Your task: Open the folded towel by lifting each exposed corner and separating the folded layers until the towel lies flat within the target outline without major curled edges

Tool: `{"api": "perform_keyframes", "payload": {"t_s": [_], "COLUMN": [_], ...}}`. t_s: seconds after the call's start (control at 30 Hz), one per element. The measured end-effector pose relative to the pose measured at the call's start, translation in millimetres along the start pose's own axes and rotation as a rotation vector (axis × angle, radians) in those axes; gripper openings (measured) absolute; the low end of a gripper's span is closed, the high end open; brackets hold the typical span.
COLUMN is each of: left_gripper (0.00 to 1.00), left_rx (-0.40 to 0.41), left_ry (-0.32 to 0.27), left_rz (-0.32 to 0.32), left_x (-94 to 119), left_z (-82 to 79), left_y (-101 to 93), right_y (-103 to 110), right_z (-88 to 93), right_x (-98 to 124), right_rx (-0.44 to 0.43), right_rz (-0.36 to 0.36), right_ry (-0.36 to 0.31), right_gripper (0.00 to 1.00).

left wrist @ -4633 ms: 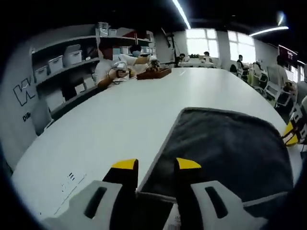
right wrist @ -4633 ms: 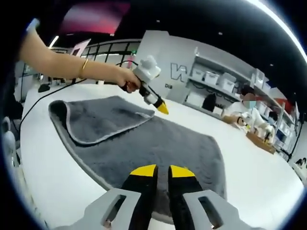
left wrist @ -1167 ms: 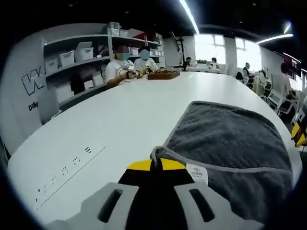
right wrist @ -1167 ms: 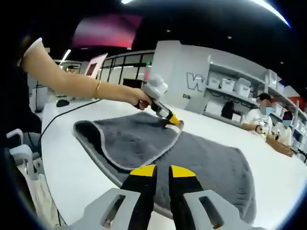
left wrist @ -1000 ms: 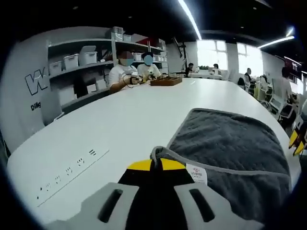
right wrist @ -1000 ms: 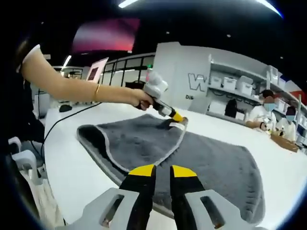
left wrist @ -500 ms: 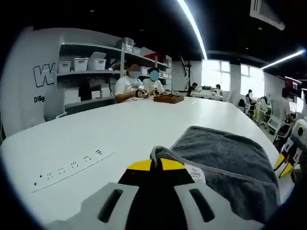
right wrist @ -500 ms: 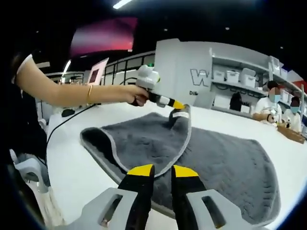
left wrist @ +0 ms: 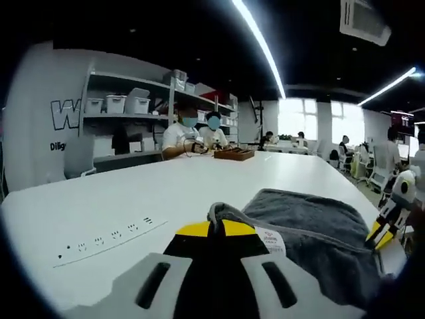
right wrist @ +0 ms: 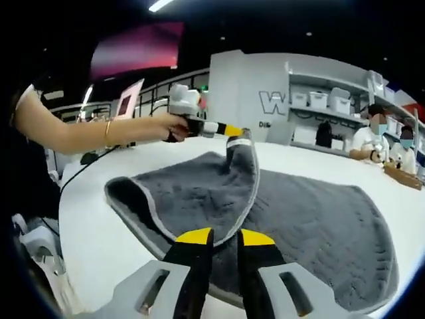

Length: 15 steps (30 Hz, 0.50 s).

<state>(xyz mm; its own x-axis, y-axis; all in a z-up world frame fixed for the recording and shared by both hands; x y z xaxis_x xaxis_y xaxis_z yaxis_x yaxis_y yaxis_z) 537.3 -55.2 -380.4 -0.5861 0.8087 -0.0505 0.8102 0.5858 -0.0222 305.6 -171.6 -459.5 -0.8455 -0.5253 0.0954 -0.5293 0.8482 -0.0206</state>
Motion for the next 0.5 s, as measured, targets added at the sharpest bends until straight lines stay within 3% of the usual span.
{"api": "perform_keyframes", "payload": {"t_s": [0.17, 0.33, 0.5], "left_gripper": [0.03, 0.03, 0.03], "left_rx": [0.000, -0.031, -0.058], "left_ry": [-0.019, -0.048, -0.076], "left_rz": [-0.003, -0.021, 0.003], "left_x": [6, 11, 17], "left_z": [-5.3, -11.7, -16.4], "left_y": [8.2, 29.8, 33.6], "right_y": [3, 3, 4], "right_z": [2.4, 4.6, 8.7], "right_x": [-4, -5, -6], "right_rx": [-0.045, -0.080, -0.118], "right_rz": [0.000, 0.006, 0.011], "right_ry": [0.002, 0.009, 0.027], "right_gripper": [0.09, 0.09, 0.08]}}
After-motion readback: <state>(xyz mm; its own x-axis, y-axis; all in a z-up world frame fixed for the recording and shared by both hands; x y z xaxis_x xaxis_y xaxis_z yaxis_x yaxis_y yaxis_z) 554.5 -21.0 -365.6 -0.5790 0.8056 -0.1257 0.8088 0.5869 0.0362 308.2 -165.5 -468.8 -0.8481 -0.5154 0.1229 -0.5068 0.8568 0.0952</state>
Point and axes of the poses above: the point that each gripper's makers call its tool centre point, and the gripper's own axes: x roughly backward along the fingers, y roughly to its left, z roughly out of its underside, the point moved 2 cm from there along x, roughly backward along the fingers, and after that the axes turned 11 degrees about -y, right-handed, at the moved point
